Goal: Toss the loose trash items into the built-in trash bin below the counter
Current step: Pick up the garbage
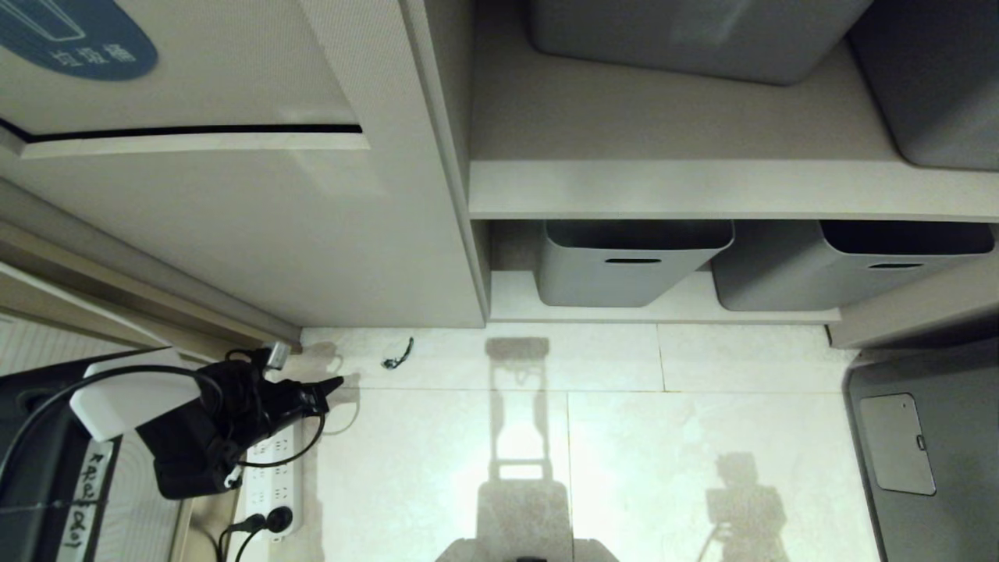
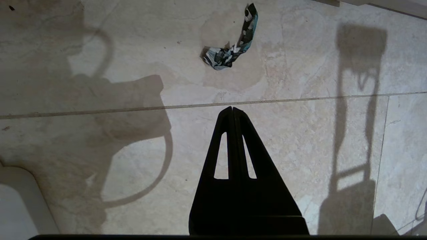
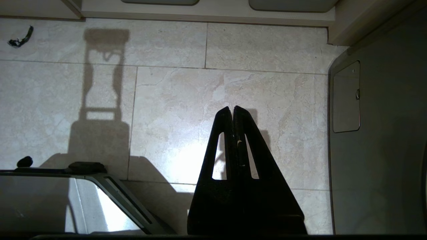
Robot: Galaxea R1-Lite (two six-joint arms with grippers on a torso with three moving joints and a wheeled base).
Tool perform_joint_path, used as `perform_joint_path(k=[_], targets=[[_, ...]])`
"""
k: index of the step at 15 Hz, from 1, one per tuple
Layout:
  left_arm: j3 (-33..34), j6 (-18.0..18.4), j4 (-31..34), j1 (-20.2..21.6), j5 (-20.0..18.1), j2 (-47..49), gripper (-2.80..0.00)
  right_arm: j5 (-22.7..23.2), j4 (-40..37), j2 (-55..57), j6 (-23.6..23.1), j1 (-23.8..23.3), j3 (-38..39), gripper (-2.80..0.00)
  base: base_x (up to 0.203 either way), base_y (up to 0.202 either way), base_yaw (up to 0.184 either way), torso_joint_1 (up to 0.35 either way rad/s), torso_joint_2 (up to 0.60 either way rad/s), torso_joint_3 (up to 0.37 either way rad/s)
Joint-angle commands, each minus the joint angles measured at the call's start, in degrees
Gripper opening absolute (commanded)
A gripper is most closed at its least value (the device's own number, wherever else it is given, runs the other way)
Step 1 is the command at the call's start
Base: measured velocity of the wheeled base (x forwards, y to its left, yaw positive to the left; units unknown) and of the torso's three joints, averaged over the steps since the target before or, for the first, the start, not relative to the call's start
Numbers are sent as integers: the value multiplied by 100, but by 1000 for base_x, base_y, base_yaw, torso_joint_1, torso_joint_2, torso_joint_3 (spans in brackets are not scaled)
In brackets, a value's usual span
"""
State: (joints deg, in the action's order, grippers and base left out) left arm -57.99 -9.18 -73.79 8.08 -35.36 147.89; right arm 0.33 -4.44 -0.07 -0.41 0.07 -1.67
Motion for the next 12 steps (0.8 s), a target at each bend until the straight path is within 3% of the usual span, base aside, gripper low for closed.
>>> perform_joint_path(k=[1,5,7,12], targets=[[194,-9,-47,-54,-7,-259,-280,2,-5,0,-2,1,0,-280,0,0,0,0,0,0],[231,-25,-43,-474,23,-341,-280,2,-5,2,-2,1,0,-280,0,0,0,0,0,0],[268,-29,-44,-718,213,-360,-280,2,-5,0,-2,1,-1,-280,0,0,0,0,0,0],[306,38,-48,-780,417,-349,-280,2,-5,0,-2,1,0,-280,0,0,0,0,0,0]])
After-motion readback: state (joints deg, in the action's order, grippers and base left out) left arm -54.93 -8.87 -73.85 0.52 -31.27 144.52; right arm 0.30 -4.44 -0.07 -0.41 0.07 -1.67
